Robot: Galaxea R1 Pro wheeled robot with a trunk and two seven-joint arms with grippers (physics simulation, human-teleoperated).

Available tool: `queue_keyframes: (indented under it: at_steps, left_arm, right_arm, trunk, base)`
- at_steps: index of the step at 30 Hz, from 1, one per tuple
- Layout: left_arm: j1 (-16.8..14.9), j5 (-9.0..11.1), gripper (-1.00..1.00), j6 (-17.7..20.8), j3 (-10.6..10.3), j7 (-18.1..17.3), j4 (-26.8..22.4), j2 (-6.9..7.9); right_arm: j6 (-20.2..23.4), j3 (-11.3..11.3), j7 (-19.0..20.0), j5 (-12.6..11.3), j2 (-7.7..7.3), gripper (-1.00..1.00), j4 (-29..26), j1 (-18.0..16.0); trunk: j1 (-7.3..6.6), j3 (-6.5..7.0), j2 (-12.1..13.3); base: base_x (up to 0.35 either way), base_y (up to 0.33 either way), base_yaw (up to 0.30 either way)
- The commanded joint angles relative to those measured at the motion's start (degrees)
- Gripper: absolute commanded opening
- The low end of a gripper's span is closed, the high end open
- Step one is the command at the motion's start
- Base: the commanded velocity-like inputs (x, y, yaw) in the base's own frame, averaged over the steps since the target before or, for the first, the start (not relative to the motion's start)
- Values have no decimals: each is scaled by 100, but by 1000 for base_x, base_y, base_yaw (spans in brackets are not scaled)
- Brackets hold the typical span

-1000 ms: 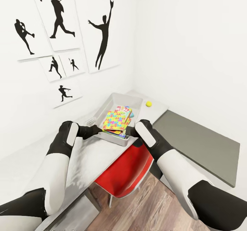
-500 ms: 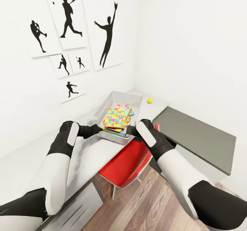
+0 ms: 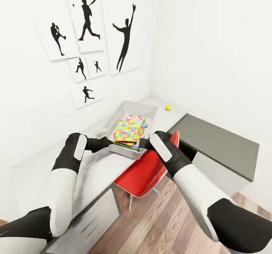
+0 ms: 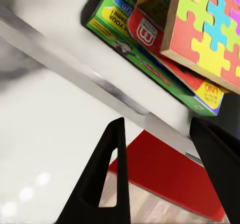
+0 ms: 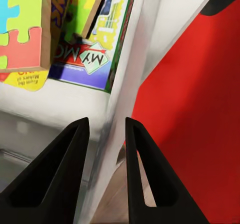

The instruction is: Put all the toys in the child's room - the three board games (two on the bed and one on the table), the two jigsaw puzzles on the table, and the tennis ball on the table - inside the toy box on the table in the child's room.

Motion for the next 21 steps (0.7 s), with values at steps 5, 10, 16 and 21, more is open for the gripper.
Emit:
queue_keyframes:
  at_steps: [5,10,16,21]
  left_arm:
    - [-6,17,-100,123,21,-31,3,37]
    - [-6,17,-100,123,21,-31,5,36]
    - [-6,17,-100,123,21,-31,3,37]
    - [-6,17,-100,123,21,-31,5,37]
  right_arm:
    - [-105,166,161,-401,0,-100,-4,-6]
    - [-105,166,163,-403,0,-100,-4,-6]
    - [-105,166,166,-405,0,-100,-4,-3]
    - [-105,166,166,-408,0,-100,-4,-2]
  trunk:
    - [1,-10,-14]
    - [1,-10,-14]
    - [1,-10,-14]
    - [1,-10,-14]
  base:
    - [-167,159,0]
    - [-151,185,0]
    - [-137,208,0]
    - [-134,211,0]
